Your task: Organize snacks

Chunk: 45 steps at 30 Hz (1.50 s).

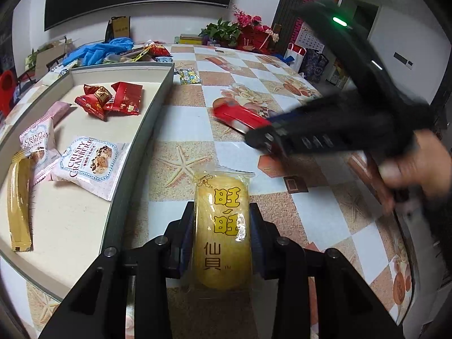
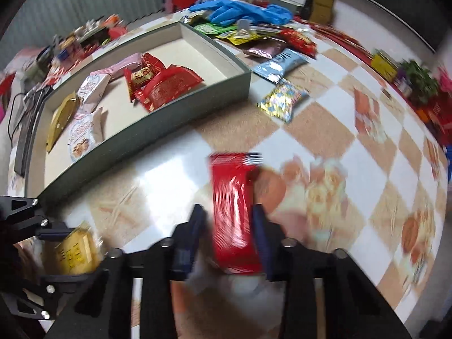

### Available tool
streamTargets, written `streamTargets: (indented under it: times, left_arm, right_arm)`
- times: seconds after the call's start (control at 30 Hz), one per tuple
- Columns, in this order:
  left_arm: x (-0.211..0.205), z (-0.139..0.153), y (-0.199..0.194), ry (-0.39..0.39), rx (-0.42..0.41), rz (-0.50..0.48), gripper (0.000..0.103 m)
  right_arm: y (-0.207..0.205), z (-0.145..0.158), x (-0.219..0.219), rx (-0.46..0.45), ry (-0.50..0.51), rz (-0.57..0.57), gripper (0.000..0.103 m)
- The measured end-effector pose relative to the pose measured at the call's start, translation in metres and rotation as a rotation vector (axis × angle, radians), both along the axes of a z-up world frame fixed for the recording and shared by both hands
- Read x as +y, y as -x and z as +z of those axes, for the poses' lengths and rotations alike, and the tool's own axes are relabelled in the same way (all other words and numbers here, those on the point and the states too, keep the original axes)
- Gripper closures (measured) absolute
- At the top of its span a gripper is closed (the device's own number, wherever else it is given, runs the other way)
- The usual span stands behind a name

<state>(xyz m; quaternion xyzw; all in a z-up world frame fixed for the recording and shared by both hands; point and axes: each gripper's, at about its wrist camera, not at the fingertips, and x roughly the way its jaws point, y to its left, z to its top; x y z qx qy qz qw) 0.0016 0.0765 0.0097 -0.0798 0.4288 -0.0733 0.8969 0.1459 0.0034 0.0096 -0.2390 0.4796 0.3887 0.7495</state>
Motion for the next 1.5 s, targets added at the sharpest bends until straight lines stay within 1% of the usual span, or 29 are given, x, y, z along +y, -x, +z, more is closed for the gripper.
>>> streamTargets:
  times: [0.03,0.1,0.17,0.2,0.27,0.33,0.37,0.47,0.5,0.53,0.57,0.6,0.63,0.67,0.7,0.73,0.77,0.8,0.83,0.87,0.97,1.1,1.2,1.33,1.5]
  left_arm:
    - [0.000,0.000,0.000,-0.001,0.001,0.001,0.064]
    - [-0.001,0.000,0.000,-0.006,0.001,0.002,0.064]
    - [-0.002,0.000,0.001,-0.010,0.001,0.006,0.064]
    - [-0.003,0.000,0.001,-0.017,0.002,0.006,0.064]
    - [-0.008,0.000,0.001,-0.050,0.003,0.004,0.064]
    - [-0.013,0.000,0.000,-0.080,0.005,-0.003,0.061]
    - [-0.015,0.000,-0.001,-0.087,0.006,-0.009,0.057]
    - [-0.019,0.000,-0.003,-0.082,0.012,-0.040,0.043]
    - [-0.020,0.000,-0.004,-0.081,0.013,-0.043,0.042]
    - [-0.020,0.000,-0.005,-0.083,0.014,-0.043,0.042]
    - [-0.020,0.000,-0.006,-0.081,0.014,-0.043,0.042]
    - [-0.019,0.000,-0.007,-0.078,0.015,-0.042,0.044]
    - [-0.018,0.000,-0.008,-0.074,0.014,-0.042,0.044]
    - [-0.017,0.000,-0.008,-0.067,0.014,-0.043,0.044]
    - [-0.016,0.000,-0.008,-0.064,0.013,-0.042,0.047]
    - [-0.015,0.000,-0.008,-0.059,0.012,-0.039,0.050]
    - [-0.014,0.000,-0.008,-0.058,0.013,-0.035,0.059]
    - [-0.013,0.000,-0.008,-0.060,0.015,-0.032,0.065]
    - [-0.013,0.001,-0.008,-0.057,0.018,-0.032,0.065]
    - [-0.013,0.001,-0.008,-0.058,0.022,-0.030,0.065]
    - [-0.017,0.002,-0.006,-0.086,0.034,-0.021,0.065]
    - [-0.022,0.002,-0.002,-0.120,0.045,-0.020,0.065]
    - [-0.023,0.003,0.001,-0.134,0.051,-0.015,0.065]
    - [-0.024,0.005,0.006,-0.152,0.053,-0.015,0.065]
    - [-0.021,0.011,0.010,-0.150,0.043,-0.007,0.065]
  right_arm:
    - [0.011,0.000,-0.005,-0.016,-0.005,-0.053,0.076]
    - [0.033,0.000,-0.027,-0.034,-0.037,-0.207,0.077]
    - [0.057,0.002,-0.052,-0.020,-0.100,-0.333,0.077]
    - [0.067,0.004,-0.059,-0.014,-0.120,-0.379,0.077]
    - [0.088,0.004,-0.076,-0.014,-0.139,-0.453,0.077]
    - [0.105,0.003,-0.086,-0.040,-0.133,-0.510,0.077]
    - [0.113,0.002,-0.092,-0.058,-0.140,-0.527,0.077]
    - [0.112,0.004,-0.100,-0.066,-0.150,-0.558,0.076]
    - [0.109,0.004,-0.099,-0.065,-0.149,-0.566,0.068]
    - [0.103,0.004,-0.096,-0.065,-0.150,-0.570,0.059]
    - [0.103,0.005,-0.094,-0.073,-0.152,-0.571,0.030]
    - [0.105,0.006,-0.091,-0.093,-0.153,-0.559,0.019]
    - [0.108,0.005,-0.088,-0.106,-0.146,-0.545,0.019]
    - [0.108,0.002,-0.082,-0.118,-0.122,-0.528,0.019]
    - [0.108,0.000,-0.079,-0.131,-0.100,-0.530,0.023]
    - [0.109,-0.004,-0.078,-0.134,-0.081,-0.534,0.031]
    - [0.111,-0.002,-0.078,-0.145,-0.090,-0.538,0.038]
    - [0.113,0.000,-0.078,-0.150,-0.092,-0.539,0.055]
    - [0.113,0.002,-0.078,-0.147,-0.094,-0.538,0.066]
    - [0.113,0.004,-0.078,-0.130,-0.102,-0.538,0.079]
    - [0.112,0.005,-0.086,-0.071,-0.168,-0.559,0.079]
    - [0.118,0.005,-0.098,-0.030,-0.230,-0.599,0.079]
    - [0.125,0.007,-0.104,-0.031,-0.242,-0.609,0.079]
    - [0.130,0.016,-0.109,-0.024,-0.287,-0.616,0.079]
    - [0.134,0.027,-0.105,-0.032,-0.319,-0.611,0.079]
